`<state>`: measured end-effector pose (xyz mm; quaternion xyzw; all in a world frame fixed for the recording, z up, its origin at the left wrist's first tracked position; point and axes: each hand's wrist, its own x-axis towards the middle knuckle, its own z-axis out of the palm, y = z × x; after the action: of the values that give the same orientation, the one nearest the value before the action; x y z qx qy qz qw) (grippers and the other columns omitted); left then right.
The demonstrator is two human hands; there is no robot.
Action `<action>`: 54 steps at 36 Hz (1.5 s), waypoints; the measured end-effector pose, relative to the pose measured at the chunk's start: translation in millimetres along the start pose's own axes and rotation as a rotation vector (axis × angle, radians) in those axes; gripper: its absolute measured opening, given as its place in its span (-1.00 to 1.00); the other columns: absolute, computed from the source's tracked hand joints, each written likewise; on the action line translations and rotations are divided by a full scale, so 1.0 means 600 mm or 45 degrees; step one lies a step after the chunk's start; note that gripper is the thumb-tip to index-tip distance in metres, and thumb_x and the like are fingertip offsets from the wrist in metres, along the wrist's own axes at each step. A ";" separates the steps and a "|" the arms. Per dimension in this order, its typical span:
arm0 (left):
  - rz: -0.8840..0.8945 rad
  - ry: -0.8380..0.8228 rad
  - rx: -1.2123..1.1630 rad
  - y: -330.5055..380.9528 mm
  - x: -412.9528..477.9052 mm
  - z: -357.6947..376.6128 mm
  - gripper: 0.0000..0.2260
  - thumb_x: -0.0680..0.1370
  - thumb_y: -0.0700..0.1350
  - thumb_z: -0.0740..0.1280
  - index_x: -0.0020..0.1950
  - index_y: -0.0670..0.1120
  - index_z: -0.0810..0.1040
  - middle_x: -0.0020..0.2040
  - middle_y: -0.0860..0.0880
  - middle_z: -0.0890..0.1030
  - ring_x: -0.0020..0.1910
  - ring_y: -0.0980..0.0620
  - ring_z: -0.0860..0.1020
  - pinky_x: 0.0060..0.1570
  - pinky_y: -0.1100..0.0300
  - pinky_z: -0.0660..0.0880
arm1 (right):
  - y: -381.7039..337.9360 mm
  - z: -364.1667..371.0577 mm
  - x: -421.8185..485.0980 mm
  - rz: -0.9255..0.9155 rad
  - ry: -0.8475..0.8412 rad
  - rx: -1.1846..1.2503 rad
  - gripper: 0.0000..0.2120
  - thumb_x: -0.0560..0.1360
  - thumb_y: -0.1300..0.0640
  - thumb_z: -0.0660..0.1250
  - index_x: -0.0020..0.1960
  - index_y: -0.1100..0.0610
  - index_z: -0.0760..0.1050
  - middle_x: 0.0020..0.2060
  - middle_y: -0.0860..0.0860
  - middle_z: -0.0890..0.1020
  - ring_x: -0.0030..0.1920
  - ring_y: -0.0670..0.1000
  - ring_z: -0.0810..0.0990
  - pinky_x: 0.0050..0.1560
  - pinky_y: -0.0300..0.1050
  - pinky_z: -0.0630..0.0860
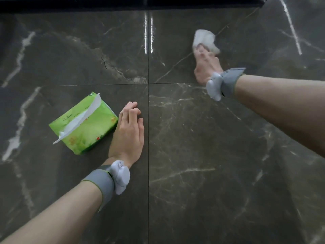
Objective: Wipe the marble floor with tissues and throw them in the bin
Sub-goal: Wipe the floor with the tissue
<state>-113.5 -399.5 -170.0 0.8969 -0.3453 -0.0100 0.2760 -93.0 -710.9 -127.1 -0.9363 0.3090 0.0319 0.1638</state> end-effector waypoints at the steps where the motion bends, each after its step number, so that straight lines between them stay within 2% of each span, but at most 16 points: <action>1: -0.003 -0.006 0.003 -0.001 0.000 -0.002 -0.87 0.69 -0.26 0.18 0.20 -0.25 0.45 0.45 -0.19 0.42 0.51 -0.17 0.37 0.51 0.06 0.32 | -0.022 0.006 0.002 -0.077 -0.027 0.018 -0.48 0.49 0.50 0.15 0.44 0.30 0.31 0.36 0.21 0.45 0.28 0.31 0.54 0.26 0.07 0.47; 8: 0.000 -0.022 0.008 0.004 0.003 -0.008 -0.87 0.68 -0.29 0.20 0.20 -0.27 0.47 0.45 -0.20 0.43 0.51 -0.17 0.38 0.52 0.03 0.33 | -0.154 0.045 -0.036 -0.670 -0.201 -0.026 -0.33 0.49 0.53 0.06 0.57 0.23 0.27 0.55 0.11 0.31 0.52 0.15 0.34 0.45 0.08 0.38; 15: -0.009 -0.018 0.007 -0.003 0.001 -0.011 -0.86 0.68 -0.29 0.20 0.20 -0.28 0.46 0.43 -0.22 0.44 0.49 -0.21 0.40 0.49 -0.02 0.37 | -0.144 0.035 -0.083 -0.793 -0.266 0.001 -0.41 0.54 0.45 0.10 0.52 0.16 0.41 0.54 0.05 0.38 0.50 0.13 0.39 0.44 0.12 0.39; 18: -0.013 -0.025 0.000 0.004 0.001 -0.010 -0.86 0.68 -0.29 0.20 0.20 -0.28 0.46 0.43 -0.22 0.44 0.49 -0.20 0.39 0.49 -0.01 0.36 | -0.137 0.018 -0.107 -0.675 -0.374 0.124 -0.52 0.57 0.34 0.14 0.37 0.06 0.60 0.38 0.03 0.58 0.34 0.10 0.56 0.36 0.02 0.48; 20: -0.024 -0.034 0.005 0.008 0.002 -0.011 -0.85 0.68 -0.27 0.19 0.20 -0.29 0.46 0.44 -0.22 0.44 0.50 -0.20 0.38 0.50 0.01 0.35 | -0.131 0.000 -0.119 -0.474 -0.438 0.409 -0.61 0.55 0.31 0.21 0.18 0.04 0.73 -0.04 -0.06 0.75 -0.07 -0.13 0.70 0.00 -0.18 0.62; 22: -0.035 -0.042 0.009 0.010 0.000 -0.014 -0.85 0.68 -0.27 0.19 0.20 -0.30 0.47 0.45 -0.24 0.43 0.49 -0.22 0.38 0.50 -0.01 0.34 | -0.119 -0.019 -0.129 -0.348 -0.523 0.727 -0.64 0.49 0.40 0.23 0.03 0.15 0.76 -0.43 -0.21 0.65 -0.42 -0.27 0.58 -0.37 -0.39 0.48; 24: -0.036 -0.030 0.000 0.009 -0.001 -0.015 -0.86 0.67 -0.30 0.21 0.18 -0.33 0.48 0.43 -0.27 0.44 0.48 -0.26 0.39 0.50 -0.05 0.34 | -0.108 -0.043 -0.135 -0.293 -0.629 0.942 -0.68 0.45 0.45 0.25 0.01 0.28 0.74 -0.35 -0.12 0.71 -0.34 -0.22 0.65 -0.30 -0.33 0.58; 28: -0.015 -0.022 0.001 0.012 -0.002 -0.014 -0.87 0.67 -0.32 0.21 0.17 -0.33 0.48 0.42 -0.29 0.45 0.48 -0.28 0.39 0.51 -0.07 0.32 | -0.058 -0.077 -0.109 0.069 -0.632 1.252 -0.75 0.44 0.43 0.29 0.03 0.39 0.69 0.00 0.30 0.72 -0.04 0.16 0.76 0.03 0.03 0.70; 31: -0.030 -0.034 0.011 0.015 -0.002 -0.010 -0.88 0.67 -0.32 0.22 0.17 -0.32 0.48 0.43 -0.27 0.44 0.49 -0.26 0.38 0.51 -0.06 0.32 | -0.032 -0.093 -0.084 0.259 -0.444 1.203 -0.74 0.45 0.39 0.39 0.10 0.47 0.62 0.08 0.35 0.68 -0.04 0.17 0.77 0.00 0.06 0.72; 34: -0.028 -0.037 0.006 0.016 -0.003 -0.008 -0.88 0.67 -0.32 0.22 0.17 -0.32 0.48 0.43 -0.26 0.44 0.49 -0.26 0.39 0.52 -0.01 0.31 | -0.020 -0.103 -0.061 0.321 -0.207 0.889 -0.80 0.39 0.34 0.45 0.01 0.36 0.68 -0.05 0.24 0.73 -0.13 0.11 0.77 -0.04 0.04 0.72; 40: -0.041 -0.037 0.013 0.013 0.000 -0.012 -0.88 0.67 -0.31 0.22 0.17 -0.30 0.47 0.43 -0.24 0.44 0.49 -0.23 0.38 0.51 0.01 0.31 | -0.060 -0.095 -0.053 0.059 0.326 0.361 -0.88 0.41 0.29 0.44 -0.08 0.16 0.70 -0.15 0.04 0.70 -0.13 -0.01 0.69 -0.12 -0.24 0.64; 46: -0.044 -0.044 0.002 0.010 0.001 -0.014 -0.88 0.66 -0.32 0.21 0.17 -0.29 0.47 0.44 -0.22 0.43 0.49 -0.21 0.39 0.52 0.05 0.30 | -0.083 -0.017 -0.123 -0.382 0.143 0.059 -0.83 0.48 0.13 0.31 -0.23 0.15 0.60 -0.36 0.00 0.55 -0.38 0.00 0.50 -0.26 -0.18 0.44; 48: -0.039 -0.040 0.003 0.010 0.000 -0.014 -0.88 0.67 -0.31 0.21 0.18 -0.29 0.47 0.44 -0.23 0.43 0.48 -0.21 0.39 0.51 0.04 0.31 | -0.072 0.010 -0.136 -0.454 0.019 -0.007 -0.82 0.51 0.07 0.27 -0.09 0.19 0.53 -0.11 0.05 0.57 -0.15 0.07 0.55 -0.09 -0.06 0.48; 49: -0.039 -0.043 0.005 0.009 0.000 -0.013 -0.87 0.67 -0.30 0.21 0.18 -0.29 0.47 0.45 -0.23 0.43 0.49 -0.21 0.38 0.51 0.03 0.31 | -0.066 0.024 -0.137 -0.476 -0.039 -0.033 -0.73 0.56 0.05 0.25 0.09 0.23 0.54 0.13 0.11 0.58 0.14 0.12 0.56 0.14 0.00 0.51; 51: -0.034 -0.045 0.006 0.011 -0.002 -0.013 -0.86 0.68 -0.27 0.21 0.20 -0.28 0.46 0.46 -0.21 0.42 0.51 -0.20 0.36 0.53 0.04 0.29 | -0.054 0.038 -0.141 -0.490 -0.138 -0.026 -0.48 0.66 0.03 0.15 0.52 0.31 0.33 0.56 0.18 0.30 0.60 0.16 0.19 0.60 0.02 0.18; 54: -0.046 -0.061 0.005 0.007 -0.001 -0.011 -0.84 0.69 -0.23 0.18 0.22 -0.27 0.46 0.47 -0.20 0.41 0.53 -0.18 0.35 0.53 0.08 0.27 | -0.042 0.053 -0.131 -0.615 -0.212 -0.114 -0.37 0.73 -0.02 0.02 0.65 0.32 -0.04 0.65 0.20 -0.07 0.65 0.17 -0.17 0.61 -0.01 -0.20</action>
<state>-115.2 -398.3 -162.8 0.9031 -0.3357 -0.0357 0.2656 -140.5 -636.8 -137.3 -0.9834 0.0603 0.0825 0.1499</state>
